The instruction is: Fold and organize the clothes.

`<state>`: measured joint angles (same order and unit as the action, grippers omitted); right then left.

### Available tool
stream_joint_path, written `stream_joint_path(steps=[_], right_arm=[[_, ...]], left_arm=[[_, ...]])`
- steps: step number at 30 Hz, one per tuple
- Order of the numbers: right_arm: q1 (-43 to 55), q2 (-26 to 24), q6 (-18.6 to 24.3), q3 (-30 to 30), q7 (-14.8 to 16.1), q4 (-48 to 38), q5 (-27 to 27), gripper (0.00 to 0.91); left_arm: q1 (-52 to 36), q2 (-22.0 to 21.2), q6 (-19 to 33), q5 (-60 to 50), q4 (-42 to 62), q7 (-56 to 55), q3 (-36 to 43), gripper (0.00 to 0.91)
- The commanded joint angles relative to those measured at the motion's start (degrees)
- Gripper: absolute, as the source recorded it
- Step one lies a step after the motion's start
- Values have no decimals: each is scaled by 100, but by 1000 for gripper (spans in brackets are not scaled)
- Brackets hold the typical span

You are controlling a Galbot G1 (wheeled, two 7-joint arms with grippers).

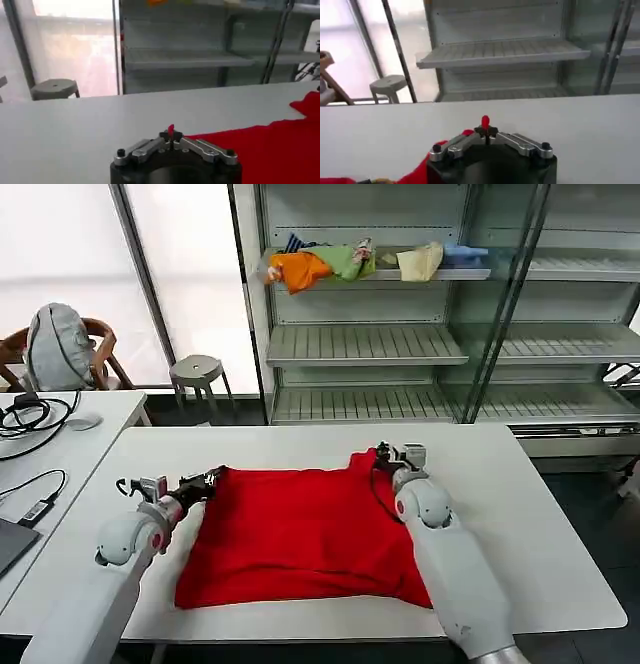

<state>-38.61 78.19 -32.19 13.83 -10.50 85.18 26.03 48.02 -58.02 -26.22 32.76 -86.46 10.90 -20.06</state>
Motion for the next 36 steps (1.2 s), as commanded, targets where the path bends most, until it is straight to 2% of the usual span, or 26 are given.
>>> stream_joint_path(steps=[1, 8, 12, 25, 36], right_arm=[[-1096, -530, -88, 51, -26, 1853, 292, 0], [-2078, -812, -88, 219, -2, 2774, 290, 0], [-2482, -856, -67, 309, 36, 3018, 213, 0], [-2840, -845, 8, 448, 65, 3146, 67, 0], [-2886, -929, -10, 595, 54, 3225, 71, 0]], left_arm=[[996, 76, 33, 172, -1029, 18, -515, 20], [1755, 81, 111, 172, -1608, 14, -909, 20], [2000, 51, 115, 170, -1910, 4, -1019, 20], [2727, 7, 198, 144, -2300, 7, -1386, 20], [2865, -40, 206, 79, -2278, 5, -1481, 20]])
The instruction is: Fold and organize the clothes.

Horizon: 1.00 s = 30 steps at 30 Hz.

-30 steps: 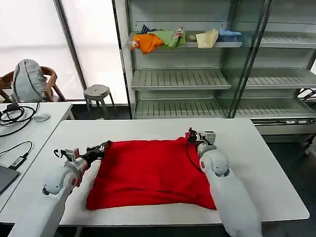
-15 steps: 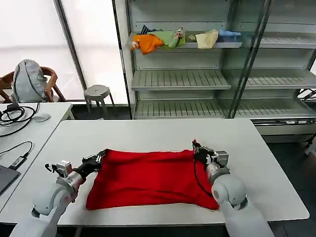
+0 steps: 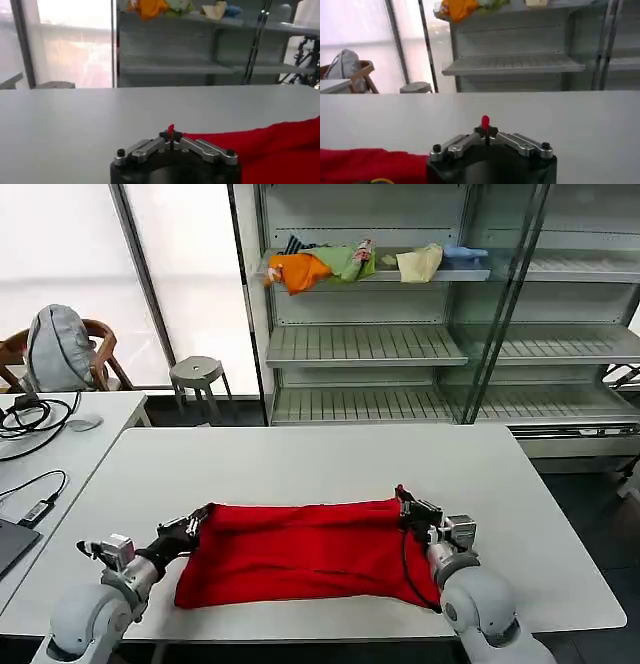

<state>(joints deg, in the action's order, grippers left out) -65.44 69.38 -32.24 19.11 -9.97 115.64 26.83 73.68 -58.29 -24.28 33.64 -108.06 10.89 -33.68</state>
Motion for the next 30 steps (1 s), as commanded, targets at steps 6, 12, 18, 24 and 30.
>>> stream_joint_path(steps=[6, 12, 18, 24, 30], right_arm=[[-244, -58, -21, 104, -5, 184, -11, 0], [-345, -82, -21, 110, 8, 262, -11, 0], [-366, -84, -30, 138, 8, 259, -31, 0], [-323, -123, -63, 218, 2, 246, -15, 0], [-329, -131, -84, 217, 0, 216, -28, 0]], left_arm=[[345, 3, 23, -1, -118, 43, -167, 20], [384, 77, 10, 30, -158, 117, -243, 20], [500, 72, -12, 26, -288, 202, -253, 20], [552, 62, -22, 5, -335, 194, -262, 20], [631, 110, -39, 6, -377, 191, -316, 20]])
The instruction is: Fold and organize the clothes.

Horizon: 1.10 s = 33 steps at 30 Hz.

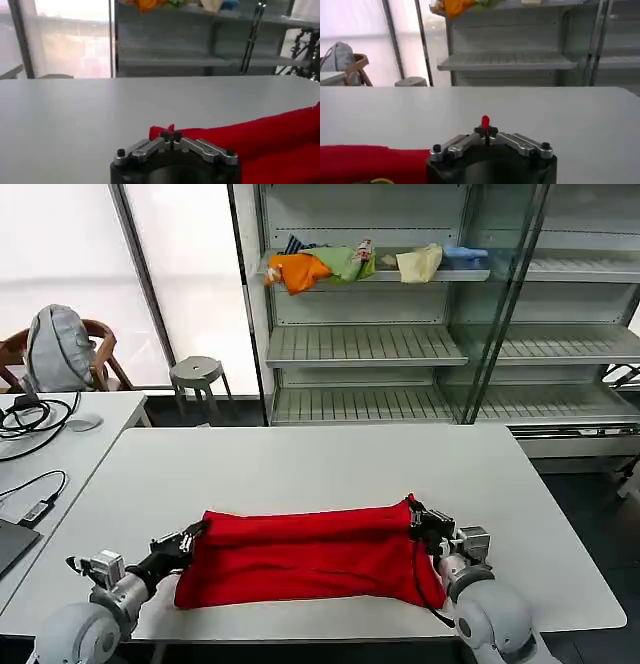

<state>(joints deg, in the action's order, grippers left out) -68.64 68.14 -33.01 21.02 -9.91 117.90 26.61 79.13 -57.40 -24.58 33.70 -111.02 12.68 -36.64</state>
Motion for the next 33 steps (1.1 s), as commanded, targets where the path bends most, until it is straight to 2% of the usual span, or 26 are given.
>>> stream_joint_path(steps=[1, 10, 14, 15, 16, 17, 23, 26, 29, 33], right_arm=[[-7, -10, -9, 28, -11, -17, -14, 0], [-55, -56, -15, 18, 9, -84, -147, 0], [-160, -96, -18, -7, 173, 17, -203, 0], [-211, -133, -20, -23, 234, 77, -268, 806], [-231, -144, -22, -25, 237, 95, -286, 907], [-252, -160, -23, -31, 227, 120, -280, 907], [-403, -244, -26, 63, 366, 164, -283, 907], [-561, -271, -23, 318, 459, 275, -280, 907], [-697, -294, -18, 557, 501, 403, -284, 907], [-967, -256, -17, 863, 556, 717, -389, 907]], left_arm=[[98, 19, -14, -5, -91, 13, -10, 20], [127, 18, -25, -96, -29, 0, 0, 20], [209, 7, -37, -98, -139, 14, 1, 20], [237, -7, -58, -103, -189, 7, 0, 101], [272, -23, -108, -111, -270, -7, 0, 826], [293, -33, -113, -129, -321, -6, -4, 907], [394, -92, -399, -406, -712, -174, -163, 907], [467, -145, -390, -346, -1032, -427, -273, 907], [536, -199, -300, -154, -1305, -1088, -154, 907], [715, -341, -84, -72, -1433, -2538, 440, 907]])
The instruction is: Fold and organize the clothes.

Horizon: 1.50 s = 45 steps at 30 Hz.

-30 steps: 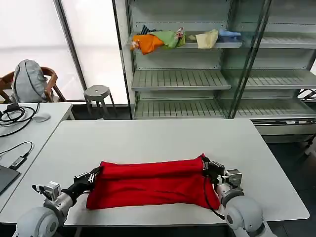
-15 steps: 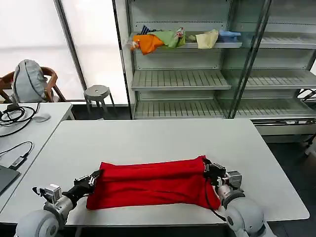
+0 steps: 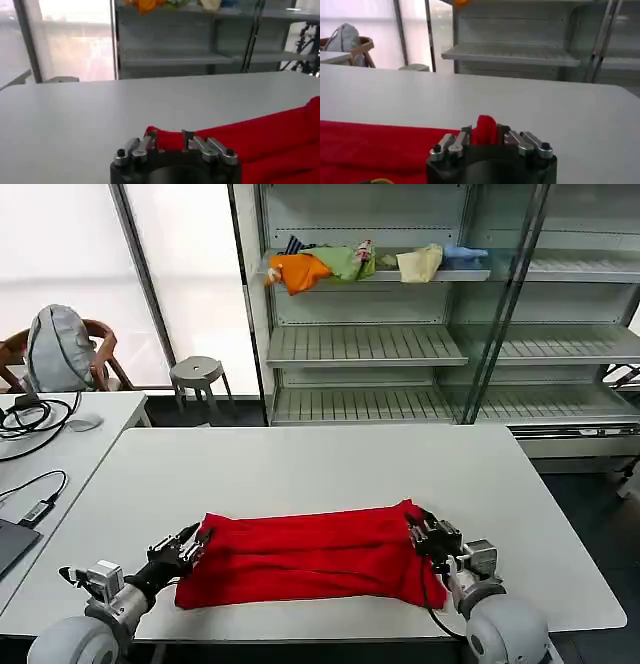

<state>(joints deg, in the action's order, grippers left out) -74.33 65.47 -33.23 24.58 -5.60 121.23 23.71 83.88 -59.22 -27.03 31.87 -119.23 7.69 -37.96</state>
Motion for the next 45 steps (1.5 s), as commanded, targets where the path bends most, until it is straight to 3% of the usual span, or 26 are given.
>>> stream_joint_path(steps=[1, 8, 20, 21, 23, 38, 45], right_arm=[[-459, 27, 7, 532, 133, 429, -130, 907], [-680, 113, 7, 598, 213, 643, -349, 907], [-662, 191, 5, 564, 179, 560, -477, 907], [-661, 196, 6, 557, 178, 560, -482, 907], [-657, 210, 6, 538, 177, 564, -501, 907], [-554, 309, 5, 334, 117, 435, -610, 907], [-533, 327, 6, 313, 106, 488, -641, 907]], left_arm=[[323, -244, 159, 104, -614, -2182, 664, 907], [267, -299, 489, 135, -329, -3195, 1132, 907], [204, -357, 377, 136, -86, -3424, 1377, 907], [201, -351, 344, 121, -79, -3469, 1394, 171], [226, -326, 274, 120, -93, -3492, 1424, 30], [238, -294, 161, -125, -105, -3327, 1579, 20], [349, -308, 246, -731, 7, -2956, 1161, 20]])
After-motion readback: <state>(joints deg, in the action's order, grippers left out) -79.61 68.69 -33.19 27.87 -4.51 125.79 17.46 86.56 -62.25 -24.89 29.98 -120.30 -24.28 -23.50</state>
